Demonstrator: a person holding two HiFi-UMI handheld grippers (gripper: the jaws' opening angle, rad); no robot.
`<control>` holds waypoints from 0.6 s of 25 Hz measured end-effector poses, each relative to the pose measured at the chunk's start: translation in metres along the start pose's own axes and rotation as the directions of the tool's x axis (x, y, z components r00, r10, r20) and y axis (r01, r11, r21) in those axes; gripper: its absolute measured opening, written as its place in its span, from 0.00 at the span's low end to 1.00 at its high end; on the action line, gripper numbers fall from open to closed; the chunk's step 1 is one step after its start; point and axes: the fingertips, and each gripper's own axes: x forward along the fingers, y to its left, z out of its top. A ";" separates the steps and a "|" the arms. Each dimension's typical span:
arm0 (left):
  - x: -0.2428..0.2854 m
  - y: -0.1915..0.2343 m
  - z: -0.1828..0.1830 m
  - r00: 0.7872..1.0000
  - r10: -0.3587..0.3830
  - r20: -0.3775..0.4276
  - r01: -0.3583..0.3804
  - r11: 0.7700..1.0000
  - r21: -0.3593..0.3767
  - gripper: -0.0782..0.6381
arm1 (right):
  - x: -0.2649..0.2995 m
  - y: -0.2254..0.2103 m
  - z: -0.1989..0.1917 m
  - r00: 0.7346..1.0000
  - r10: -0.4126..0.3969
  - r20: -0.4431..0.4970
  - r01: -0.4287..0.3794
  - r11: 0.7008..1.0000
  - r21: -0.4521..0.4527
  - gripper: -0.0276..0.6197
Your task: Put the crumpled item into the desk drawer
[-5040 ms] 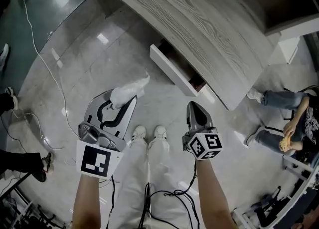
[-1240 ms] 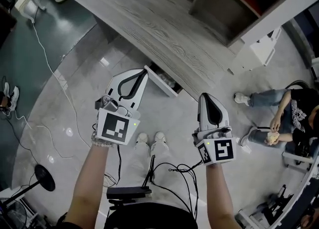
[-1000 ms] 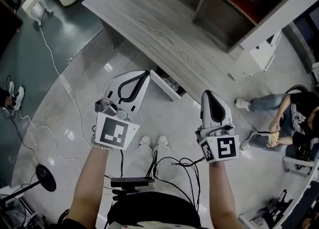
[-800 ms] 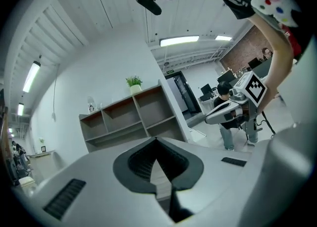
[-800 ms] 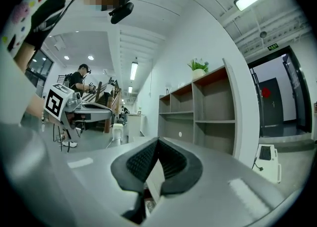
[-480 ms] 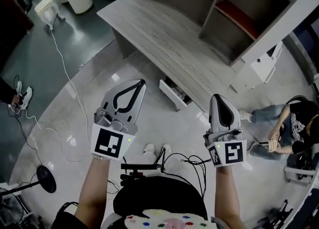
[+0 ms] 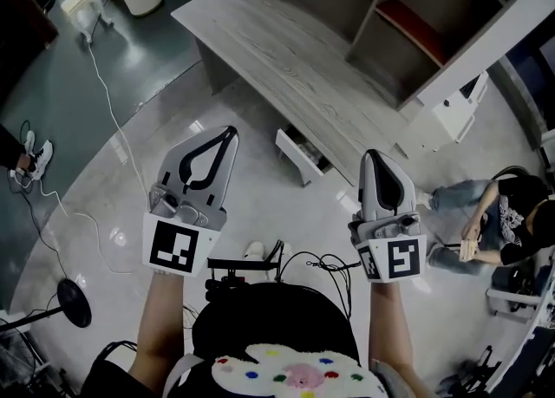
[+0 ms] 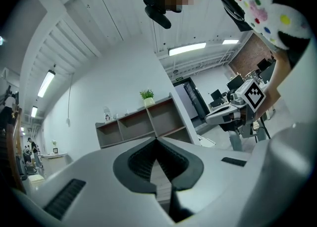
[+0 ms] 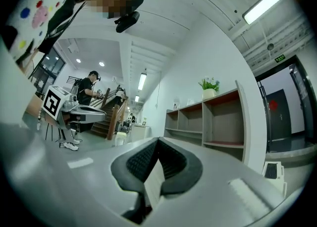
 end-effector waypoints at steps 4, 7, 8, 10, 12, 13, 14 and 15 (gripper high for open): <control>-0.005 0.001 -0.001 1.000 0.015 0.001 -0.015 1.000 -0.012 0.12 | 0.001 0.001 0.001 1.000 0.002 0.008 -0.002 1.000 0.022 0.06; -0.006 -0.001 0.000 1.000 0.019 0.008 -0.018 0.999 -0.040 0.12 | 0.001 0.001 0.003 1.000 0.008 0.009 -0.008 1.000 0.017 0.06; -0.006 -0.002 -0.001 1.000 0.021 0.009 -0.020 0.998 -0.055 0.12 | 0.000 0.001 0.004 1.000 0.008 0.010 -0.009 1.000 0.017 0.06; -0.006 -0.004 -0.003 1.000 0.021 0.007 -0.021 0.998 -0.066 0.12 | -0.001 0.000 0.005 1.000 0.008 0.010 -0.008 1.000 0.020 0.06; -0.005 -0.007 -0.004 1.000 0.014 0.000 -0.014 0.998 -0.054 0.12 | -0.001 0.000 0.003 1.000 0.008 0.006 -0.008 1.000 0.024 0.06; -0.005 -0.009 -0.005 1.000 0.008 -0.004 -0.009 0.999 -0.047 0.12 | -0.002 0.000 0.002 1.000 0.009 0.003 -0.009 1.000 0.024 0.06; -0.004 -0.010 -0.006 1.000 0.004 -0.007 -0.005 0.999 -0.041 0.12 | -0.002 0.000 0.002 1.000 0.010 0.001 -0.010 1.000 0.024 0.06; -0.004 -0.010 -0.006 1.000 0.002 -0.009 -0.002 0.999 -0.038 0.12 | -0.001 0.000 0.002 1.000 0.011 -0.001 -0.011 1.000 0.023 0.06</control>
